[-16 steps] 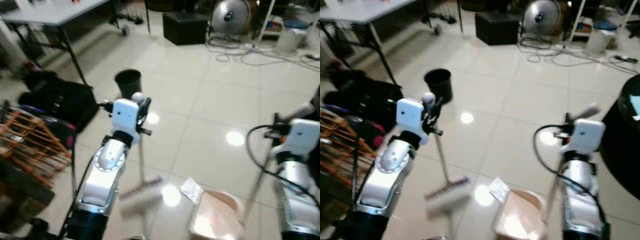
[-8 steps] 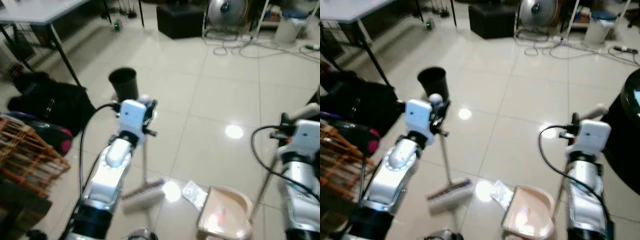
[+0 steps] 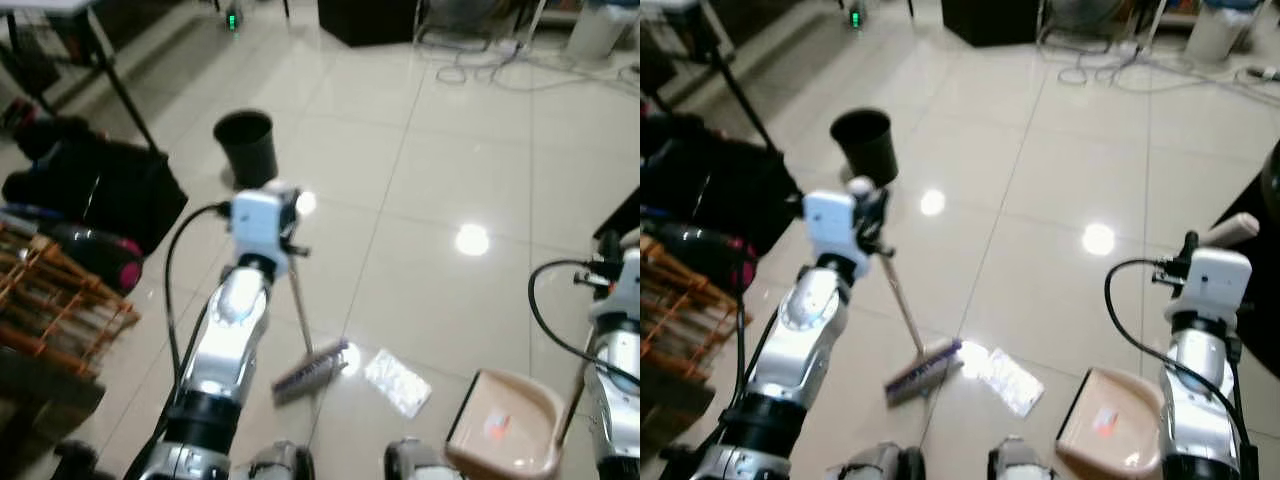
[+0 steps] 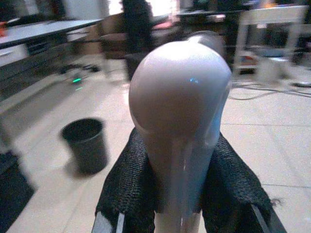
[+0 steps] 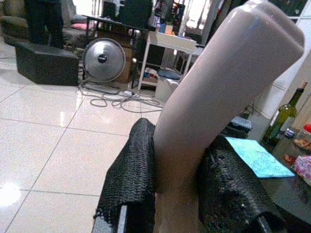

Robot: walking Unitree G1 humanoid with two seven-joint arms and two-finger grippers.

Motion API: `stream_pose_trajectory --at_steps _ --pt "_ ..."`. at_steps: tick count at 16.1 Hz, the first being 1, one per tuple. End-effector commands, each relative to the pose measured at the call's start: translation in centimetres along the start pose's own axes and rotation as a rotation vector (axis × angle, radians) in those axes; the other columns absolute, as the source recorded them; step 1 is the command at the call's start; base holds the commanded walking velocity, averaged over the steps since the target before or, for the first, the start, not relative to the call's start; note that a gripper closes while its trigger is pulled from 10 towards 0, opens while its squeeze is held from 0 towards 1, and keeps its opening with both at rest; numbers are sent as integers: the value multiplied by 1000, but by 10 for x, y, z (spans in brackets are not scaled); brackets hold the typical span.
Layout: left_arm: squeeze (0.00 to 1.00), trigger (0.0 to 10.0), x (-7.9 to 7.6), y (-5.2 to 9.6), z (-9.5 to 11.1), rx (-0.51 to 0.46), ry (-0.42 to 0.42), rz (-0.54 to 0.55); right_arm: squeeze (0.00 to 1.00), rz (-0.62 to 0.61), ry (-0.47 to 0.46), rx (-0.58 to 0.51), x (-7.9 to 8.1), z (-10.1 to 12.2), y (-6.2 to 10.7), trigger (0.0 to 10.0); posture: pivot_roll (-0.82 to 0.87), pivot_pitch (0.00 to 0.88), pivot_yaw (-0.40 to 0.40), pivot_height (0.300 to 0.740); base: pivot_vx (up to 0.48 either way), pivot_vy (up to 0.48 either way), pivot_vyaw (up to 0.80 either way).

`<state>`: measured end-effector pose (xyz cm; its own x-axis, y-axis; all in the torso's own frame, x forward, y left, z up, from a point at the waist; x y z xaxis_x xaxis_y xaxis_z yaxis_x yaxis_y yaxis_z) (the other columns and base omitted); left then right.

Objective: Sweep floor

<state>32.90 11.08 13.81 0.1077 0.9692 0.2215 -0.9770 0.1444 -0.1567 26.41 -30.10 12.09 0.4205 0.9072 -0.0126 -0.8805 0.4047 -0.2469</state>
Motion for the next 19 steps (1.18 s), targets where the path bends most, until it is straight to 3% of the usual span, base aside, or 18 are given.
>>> stream_pose_trajectory --at_steps 1,6,11,12,15,19 --pt "0 10000 16 -3 3 -33 -3 93 0 -3 34 -49 -3 2 2 10000 30 231 122 740 0 0 0" --pt "0 10000 14 -6 -7 -47 35 132 0 80 66 -48 17 -22 15 10000 87 268 157 740 0 0 0" --pt "0 10000 13 -11 -4 -111 79 179 0 132 3 -135 49 -20 12 10000 121 296 193 740 0 0 0" --pt "0 10000 7 -14 -4 -116 105 174 0 159 -23 -166 62 -17 11 10000 120 301 197 740 0 0 0" --pt "0 10000 -3 -19 -2 -122 146 159 0 195 -67 -196 83 -13 13 10000 116 301 200 740 0 0 0" --pt "0 10000 -15 -25 -4 -100 157 137 0 236 -104 -150 109 -23 23 10000 110 298 200 740 0 0 0"
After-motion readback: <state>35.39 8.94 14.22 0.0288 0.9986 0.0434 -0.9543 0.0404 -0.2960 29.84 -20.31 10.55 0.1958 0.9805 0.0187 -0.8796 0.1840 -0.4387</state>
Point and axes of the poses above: a point about 5 cm out from each wrist's last joint towards the gripper, its own y axis pointing back from the gripper into the wrist, its own z axis along the axis of the wrist's last joint, x = y × z, the point moved 1 cm from there along -y, pointing out of the wrist towards the gripper, and after that the axes turned 13 degrees about -y, right-handed, at the moved point
